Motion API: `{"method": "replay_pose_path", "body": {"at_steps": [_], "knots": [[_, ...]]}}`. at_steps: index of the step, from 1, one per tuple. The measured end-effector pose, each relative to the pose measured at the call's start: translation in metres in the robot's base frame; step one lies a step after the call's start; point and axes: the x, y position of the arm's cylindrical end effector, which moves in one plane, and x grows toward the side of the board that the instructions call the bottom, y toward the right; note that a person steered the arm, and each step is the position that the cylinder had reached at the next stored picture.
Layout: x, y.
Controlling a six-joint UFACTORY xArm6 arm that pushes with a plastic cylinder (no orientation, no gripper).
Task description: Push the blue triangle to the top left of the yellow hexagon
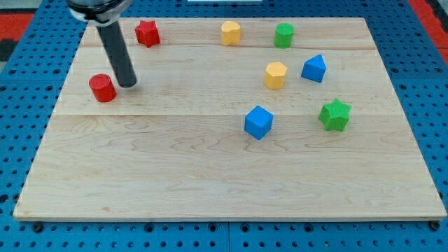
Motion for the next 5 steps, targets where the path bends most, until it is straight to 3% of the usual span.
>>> {"method": "replay_pose_path", "body": {"at_steps": [2, 3, 5], "knots": [[-0.003, 0.099], [-0.017, 0.103], [-0.034, 0.193]]}}
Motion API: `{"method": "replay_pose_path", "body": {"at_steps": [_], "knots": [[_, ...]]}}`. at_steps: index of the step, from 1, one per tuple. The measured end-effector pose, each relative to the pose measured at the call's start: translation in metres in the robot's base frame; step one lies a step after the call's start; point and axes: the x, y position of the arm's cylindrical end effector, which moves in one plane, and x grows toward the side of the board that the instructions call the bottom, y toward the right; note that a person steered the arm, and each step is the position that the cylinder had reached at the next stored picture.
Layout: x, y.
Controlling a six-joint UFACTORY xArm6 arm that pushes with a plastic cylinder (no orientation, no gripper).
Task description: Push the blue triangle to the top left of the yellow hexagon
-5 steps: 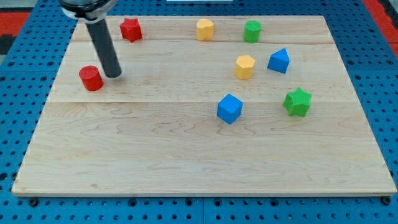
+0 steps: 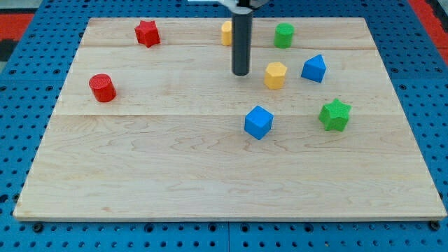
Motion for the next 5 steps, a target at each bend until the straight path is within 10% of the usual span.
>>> {"method": "replay_pose_path", "body": {"at_steps": [5], "knots": [[0.008, 0.187]]}}
